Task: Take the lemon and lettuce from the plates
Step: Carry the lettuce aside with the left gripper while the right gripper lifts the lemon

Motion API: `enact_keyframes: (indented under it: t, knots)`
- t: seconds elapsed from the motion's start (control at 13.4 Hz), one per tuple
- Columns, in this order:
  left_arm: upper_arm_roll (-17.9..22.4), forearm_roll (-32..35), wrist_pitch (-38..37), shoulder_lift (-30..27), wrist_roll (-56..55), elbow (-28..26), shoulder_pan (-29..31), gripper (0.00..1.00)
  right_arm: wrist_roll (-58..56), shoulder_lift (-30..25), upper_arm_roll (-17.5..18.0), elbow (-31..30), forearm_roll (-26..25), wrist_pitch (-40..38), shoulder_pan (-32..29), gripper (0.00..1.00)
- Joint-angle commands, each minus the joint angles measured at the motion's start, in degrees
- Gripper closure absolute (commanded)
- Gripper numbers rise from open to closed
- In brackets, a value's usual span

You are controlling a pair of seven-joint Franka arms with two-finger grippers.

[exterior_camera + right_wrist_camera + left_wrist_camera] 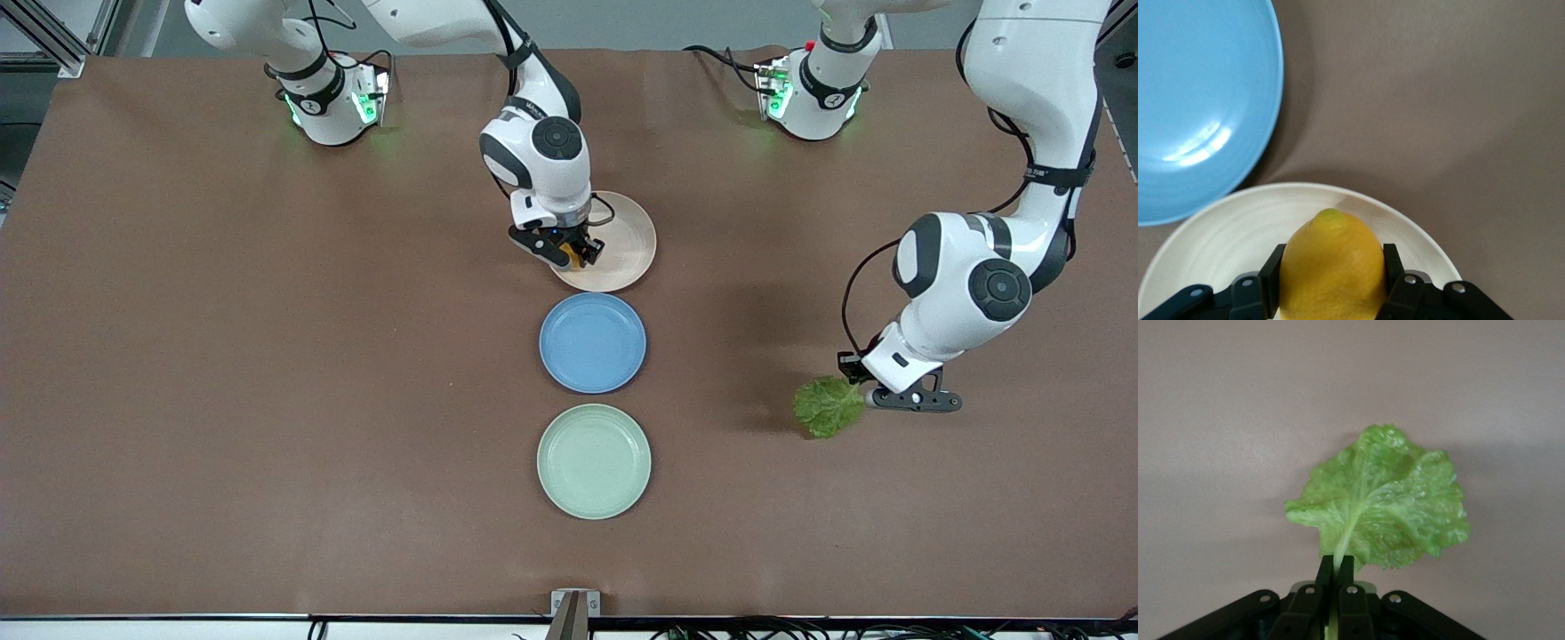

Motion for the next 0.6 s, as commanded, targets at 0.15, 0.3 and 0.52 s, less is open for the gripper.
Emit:
enact_keyframes:
  t: [0.15, 0.3, 0.52]
  knots:
    - [-0.21, 4.39, 1.02, 0.38, -0.71, 2.36, 0.3, 0.0, -13.34, -9.29, 0.61, -0.91, -0.77, -8.74, -9.14, 0.99]
    - [-0.47, 4.05, 0.93, -3.64, -4.64, 1.57, 0.38, 0.0, -24.13, -10.88, 0.69, -1.09, -0.77, -11.2, -15.55, 0.99]
    - [-0.65, 4.05, -9.74, -11.55, -5.03, 4.01, 0.38, 0.0, -42.76, -11.24, 0.61, -4.33, -0.77, -10.69, -26.8, 0.98]
